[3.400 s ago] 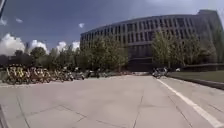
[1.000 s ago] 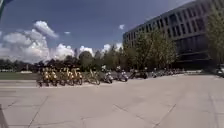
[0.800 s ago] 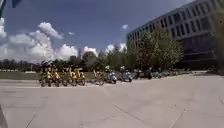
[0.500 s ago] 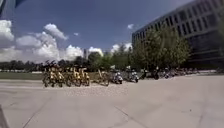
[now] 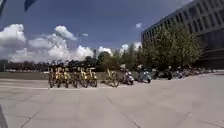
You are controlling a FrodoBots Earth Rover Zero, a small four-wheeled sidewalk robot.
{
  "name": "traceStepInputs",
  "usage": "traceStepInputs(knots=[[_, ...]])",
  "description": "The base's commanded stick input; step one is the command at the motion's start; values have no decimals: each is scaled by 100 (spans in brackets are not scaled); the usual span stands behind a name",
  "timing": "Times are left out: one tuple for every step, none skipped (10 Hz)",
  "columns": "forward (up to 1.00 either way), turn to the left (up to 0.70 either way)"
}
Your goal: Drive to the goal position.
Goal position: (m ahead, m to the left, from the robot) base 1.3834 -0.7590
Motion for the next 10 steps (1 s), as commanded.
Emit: traceStepInputs(knots=[[100,27],[100,27],[100,27],[100,27],[100,27],[100,27],[100,27],[100,27],[100,27],[100,16]])
